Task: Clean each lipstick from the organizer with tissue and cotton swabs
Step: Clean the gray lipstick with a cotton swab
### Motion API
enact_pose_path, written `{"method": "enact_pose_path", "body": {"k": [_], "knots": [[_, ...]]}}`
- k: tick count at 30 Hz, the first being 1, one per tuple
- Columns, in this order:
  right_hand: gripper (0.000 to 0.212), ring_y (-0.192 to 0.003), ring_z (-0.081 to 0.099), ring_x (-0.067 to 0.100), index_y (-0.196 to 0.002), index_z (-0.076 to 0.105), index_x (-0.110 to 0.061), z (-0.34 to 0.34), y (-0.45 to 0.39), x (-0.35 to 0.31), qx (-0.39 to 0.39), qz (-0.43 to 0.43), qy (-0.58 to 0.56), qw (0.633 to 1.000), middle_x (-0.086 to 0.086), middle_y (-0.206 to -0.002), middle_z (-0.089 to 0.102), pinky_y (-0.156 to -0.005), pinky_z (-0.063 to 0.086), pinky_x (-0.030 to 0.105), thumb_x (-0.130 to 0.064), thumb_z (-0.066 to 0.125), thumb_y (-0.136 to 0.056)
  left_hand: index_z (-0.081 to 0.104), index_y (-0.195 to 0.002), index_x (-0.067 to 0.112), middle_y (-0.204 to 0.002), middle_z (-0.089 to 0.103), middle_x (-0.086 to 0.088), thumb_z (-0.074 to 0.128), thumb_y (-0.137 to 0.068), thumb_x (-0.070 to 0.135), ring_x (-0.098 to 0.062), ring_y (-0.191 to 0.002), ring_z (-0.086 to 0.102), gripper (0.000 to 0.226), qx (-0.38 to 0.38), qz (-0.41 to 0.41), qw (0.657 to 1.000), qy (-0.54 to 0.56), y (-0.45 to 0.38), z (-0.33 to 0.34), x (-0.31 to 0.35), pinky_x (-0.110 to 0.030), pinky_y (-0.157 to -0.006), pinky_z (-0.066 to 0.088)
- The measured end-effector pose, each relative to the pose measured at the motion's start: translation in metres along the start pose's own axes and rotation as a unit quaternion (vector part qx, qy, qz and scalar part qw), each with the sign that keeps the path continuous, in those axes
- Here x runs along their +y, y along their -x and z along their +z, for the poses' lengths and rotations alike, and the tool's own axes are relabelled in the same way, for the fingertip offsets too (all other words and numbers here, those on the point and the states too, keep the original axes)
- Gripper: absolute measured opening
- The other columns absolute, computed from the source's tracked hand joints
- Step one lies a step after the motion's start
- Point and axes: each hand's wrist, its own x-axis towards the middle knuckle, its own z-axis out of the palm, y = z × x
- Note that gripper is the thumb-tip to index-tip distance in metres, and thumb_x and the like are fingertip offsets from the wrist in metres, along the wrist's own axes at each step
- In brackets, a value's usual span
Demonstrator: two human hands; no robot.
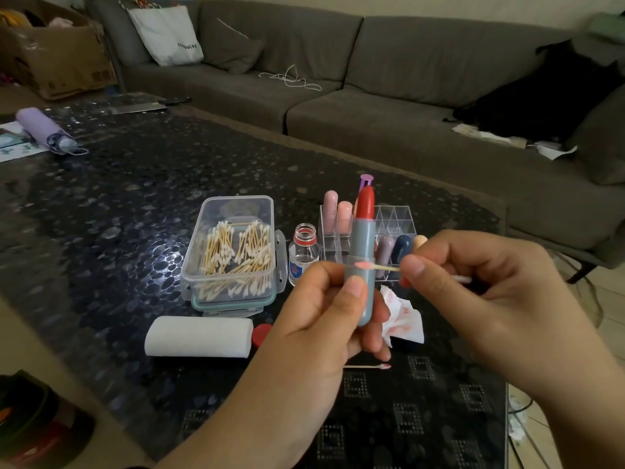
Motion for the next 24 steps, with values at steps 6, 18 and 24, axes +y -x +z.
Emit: {"method": "enact_pose_path", "body": {"k": [6,18,24], "knots": [[0.026,-0.047,0.044,0.023,-0.074,0.064,-0.019,0.002,0.0,-0.001,-0.002,-0.007,-0.007,1.0,0.005,-0.053,0.054,-0.043,0.036,0.02,-0.043,0.058,-0.081,0.059,-0.089,0.008,-0.07,0.062,-0.009,0.054,-0.08,0.022,-0.017,-0.056,0.055,0.018,-0.007,-0.004,0.999,0.051,0.0,0.002,0.002,-0.027,-0.059,0.051],[0.028,-0.048,0.047,0.021,-0.073,0.064,-0.019,-0.001,0.0,0.002,-0.004,0.002,0.003,1.0,0.004,-0.055,0.055,-0.044,0.036,0.015,-0.045,0.055,-0.08,0.058,-0.094,0.004,-0.068,0.056,-0.012,0.05,-0.081,0.022,-0.016,-0.051,0.048,0.024,-0.016,-0.057,0.982,0.181,-0.004,-0.003,0.007,-0.029,-0.05,0.048],[0.029,-0.051,0.049,0.025,-0.075,0.065,-0.02,0.0,0.0,0.003,0.005,0.006,0.005,1.0,0.006,-0.056,0.056,-0.046,0.039,0.022,-0.046,0.056,-0.079,0.055,-0.097,0.004,-0.072,0.057,-0.011,0.05,-0.08,0.02,-0.016,-0.056,0.049,0.023,-0.015,-0.055,0.984,0.17,-0.003,-0.005,0.011,-0.028,-0.055,0.05]]}}
